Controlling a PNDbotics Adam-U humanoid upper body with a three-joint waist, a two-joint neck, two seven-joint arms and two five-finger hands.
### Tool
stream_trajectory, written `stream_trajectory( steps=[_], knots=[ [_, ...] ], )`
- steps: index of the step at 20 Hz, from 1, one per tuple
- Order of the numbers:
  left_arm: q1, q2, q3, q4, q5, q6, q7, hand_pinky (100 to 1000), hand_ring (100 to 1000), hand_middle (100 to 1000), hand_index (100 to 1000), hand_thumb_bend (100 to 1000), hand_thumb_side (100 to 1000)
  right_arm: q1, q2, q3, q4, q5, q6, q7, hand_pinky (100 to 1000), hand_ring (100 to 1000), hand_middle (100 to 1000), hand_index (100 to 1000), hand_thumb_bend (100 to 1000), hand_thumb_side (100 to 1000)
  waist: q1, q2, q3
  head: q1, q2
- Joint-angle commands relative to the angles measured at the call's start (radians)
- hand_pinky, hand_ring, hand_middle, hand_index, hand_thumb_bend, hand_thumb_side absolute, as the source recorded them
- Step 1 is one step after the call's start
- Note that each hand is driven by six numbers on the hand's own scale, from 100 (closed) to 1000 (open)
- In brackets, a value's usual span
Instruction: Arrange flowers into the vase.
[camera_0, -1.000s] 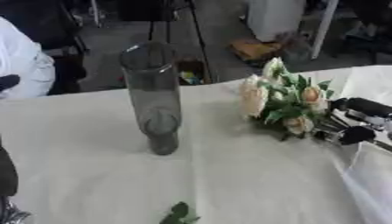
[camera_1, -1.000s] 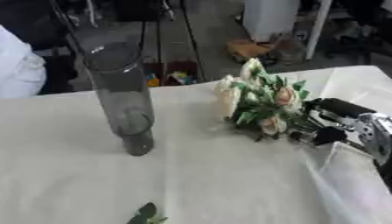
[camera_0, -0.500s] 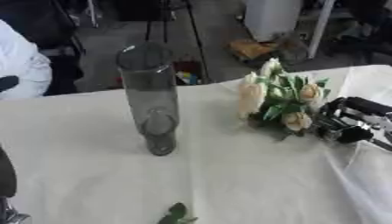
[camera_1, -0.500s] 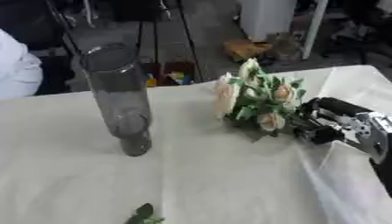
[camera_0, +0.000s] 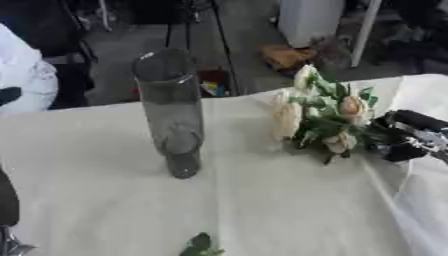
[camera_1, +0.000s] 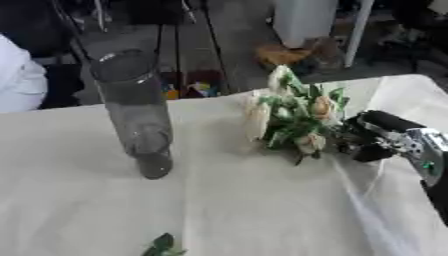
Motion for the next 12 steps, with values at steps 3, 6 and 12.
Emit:
stream_trajectory(
  steps=[3,6,12],
  knots=[
    [-0.015,0.003,0.0,-0.016,-0.002,0.002,-0.002,675,736,784,865,305,957,0.012,-0.006,0.004,0.024,0.005,0.001,0.01,503,449,100,656,100,364,0.0,-0.01,-0.001,-0.003,-0.013],
    [-0.015,0.003,0.001,-0.016,-0.002,0.003,0.0,676,732,776,864,300,955,0.017,0.004,0.001,0.034,-0.01,0.002,0.017,443,330,100,460,100,368,0.002,-0.008,0.001,-0.004,-0.016],
    [-0.015,0.003,0.001,-0.016,-0.003,0.006,0.001,676,725,773,864,294,952,0.019,0.007,0.005,0.026,-0.009,0.012,-0.001,290,174,100,251,304,491,0.003,-0.009,0.001,-0.002,-0.012]
  ],
)
